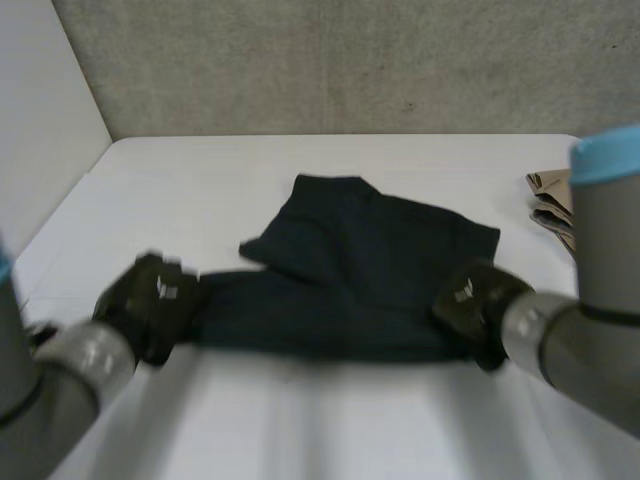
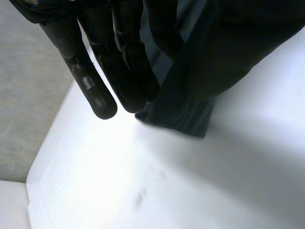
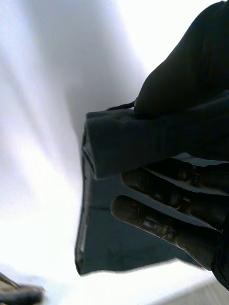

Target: Fold the laundry.

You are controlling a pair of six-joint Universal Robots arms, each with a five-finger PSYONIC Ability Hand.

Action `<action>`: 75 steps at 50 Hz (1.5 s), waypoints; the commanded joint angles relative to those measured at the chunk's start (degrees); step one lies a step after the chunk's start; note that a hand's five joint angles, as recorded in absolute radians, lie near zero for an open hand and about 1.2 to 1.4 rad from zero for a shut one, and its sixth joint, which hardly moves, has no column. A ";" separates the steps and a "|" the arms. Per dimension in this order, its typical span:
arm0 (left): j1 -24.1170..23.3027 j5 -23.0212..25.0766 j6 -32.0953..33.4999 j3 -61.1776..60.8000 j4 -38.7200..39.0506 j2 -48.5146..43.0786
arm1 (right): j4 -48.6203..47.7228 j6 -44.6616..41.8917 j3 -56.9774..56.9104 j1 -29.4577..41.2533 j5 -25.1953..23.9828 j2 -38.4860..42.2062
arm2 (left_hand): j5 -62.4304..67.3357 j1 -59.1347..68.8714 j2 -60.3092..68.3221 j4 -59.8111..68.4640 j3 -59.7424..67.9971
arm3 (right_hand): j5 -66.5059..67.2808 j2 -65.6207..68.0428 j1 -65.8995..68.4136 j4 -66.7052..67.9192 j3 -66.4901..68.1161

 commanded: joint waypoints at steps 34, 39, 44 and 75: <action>-10.45 -2.93 -9.41 69.59 14.70 -55.51 | -42.72 3.68 -5.61 -4.53 11.08 17.13 | 14.01 14.25 11.42 11.12 11.68 | 12.89 13.07 23.88 11.97 11.71; -10.45 -2.93 -9.49 80.04 12.07 -62.72 | -45.89 2.98 -10.00 -4.88 11.96 21.79 | 14.01 14.25 11.42 11.12 11.68 | 12.89 13.07 23.88 11.97 11.71; -10.37 -2.93 -9.49 93.73 7.86 -71.76 | -45.90 2.62 -15.62 -5.49 15.55 26.97 | 14.01 14.25 11.42 11.12 11.68 | 12.89 13.07 23.88 11.97 11.71; -13.70 -8.30 -22.74 99.31 -8.64 -70.04 | -39.67 5.00 -11.24 -10.15 16.44 12.05 | -55.99 -55.75 -58.58 -58.88 -58.32 | -57.11 -56.93 -46.12 -58.03 -58.29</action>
